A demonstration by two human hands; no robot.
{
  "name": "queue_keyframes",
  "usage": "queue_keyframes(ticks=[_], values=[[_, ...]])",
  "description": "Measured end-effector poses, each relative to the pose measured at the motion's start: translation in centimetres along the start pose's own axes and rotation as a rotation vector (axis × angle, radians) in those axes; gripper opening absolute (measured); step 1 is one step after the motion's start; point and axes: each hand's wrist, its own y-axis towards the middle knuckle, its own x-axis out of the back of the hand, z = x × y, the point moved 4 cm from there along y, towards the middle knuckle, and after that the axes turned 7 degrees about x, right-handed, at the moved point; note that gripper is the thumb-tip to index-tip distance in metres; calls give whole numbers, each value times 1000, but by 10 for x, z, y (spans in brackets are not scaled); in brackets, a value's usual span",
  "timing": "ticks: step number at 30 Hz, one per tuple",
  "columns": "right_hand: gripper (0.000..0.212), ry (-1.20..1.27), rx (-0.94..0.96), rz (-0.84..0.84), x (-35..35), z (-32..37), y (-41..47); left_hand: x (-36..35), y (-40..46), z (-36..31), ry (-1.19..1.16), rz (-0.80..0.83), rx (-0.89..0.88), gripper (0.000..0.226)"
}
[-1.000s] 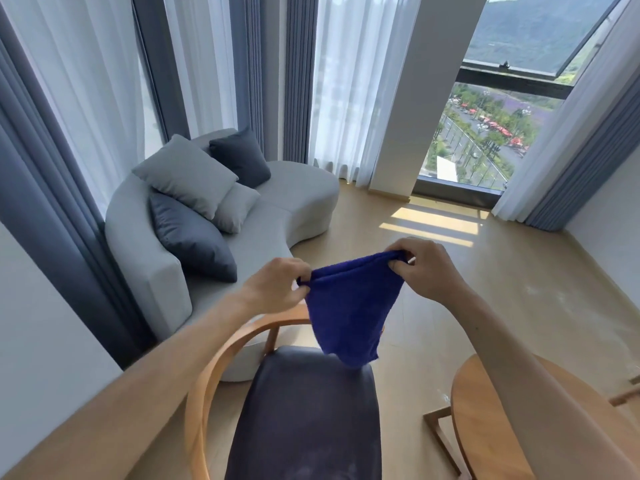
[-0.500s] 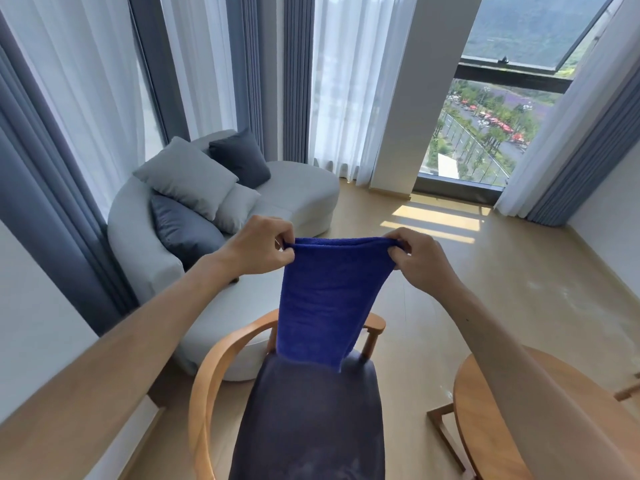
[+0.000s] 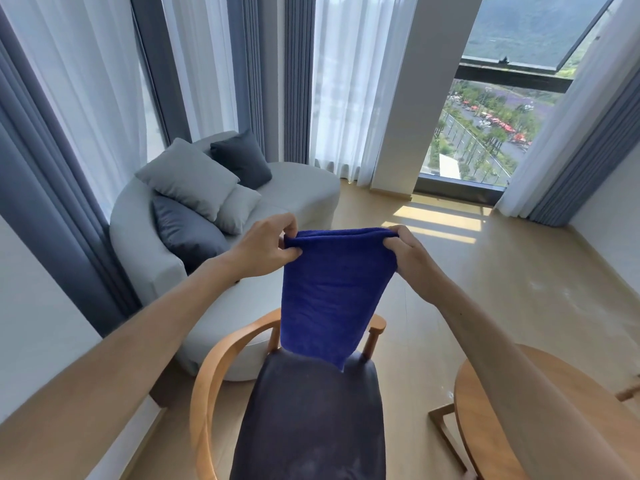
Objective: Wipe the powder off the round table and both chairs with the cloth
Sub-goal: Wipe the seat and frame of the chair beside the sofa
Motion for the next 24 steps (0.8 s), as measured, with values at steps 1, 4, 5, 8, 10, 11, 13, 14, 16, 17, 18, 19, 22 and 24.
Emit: queue_keyframes(ticks=[1, 4, 5, 8, 10, 11, 13, 14, 16, 17, 18, 19, 22, 24], values=[[18, 10, -10, 27, 1, 0, 0, 0, 1, 1, -14, 27, 7, 26], [47, -52, 0, 114, 3, 0, 0, 0, 2, 5, -10, 81, 34, 34], [51, -86, 6, 113, 4, 0, -1, 0, 2, 7, -6, 89, 43, 34], [46, -200, 54, 50, 4, -4, 0, 0, 0, 9, -64, 120, 58, 24], [40, -280, 108, 0, 4, -5, 1, -3, -2, 7, -112, 133, 55, 21], [37, -320, 142, -20, 4, -5, 1, -4, -3, 7, -126, 131, 53, 24], [31, -378, 197, -51, 3, -3, 0, -5, -3, 9, -134, 111, 72, 29], [28, -388, 211, -70, 2, -3, 0, -5, -2, 10, -129, 98, 86, 29], [29, -350, 191, -109, -1, -5, 0, -5, 1, 9, -66, 78, 82, 26], [32, -298, 154, -127, -1, -6, 1, -4, 2, 7, -22, 80, 69, 24], [37, -229, 102, -139, -1, -9, 1, -4, 3, 5, 3, 88, 65, 21], [42, -153, 38, -145, -1, -11, 2, -4, 3, 3, 2, 94, 75, 19], [57, 51, -137, -99, -2, -15, 2, -3, 3, 4, -86, 53, 163, 14], [76, 119, -177, 6, -4, -15, 3, -4, 2, 6, -242, 57, 259, 15]])
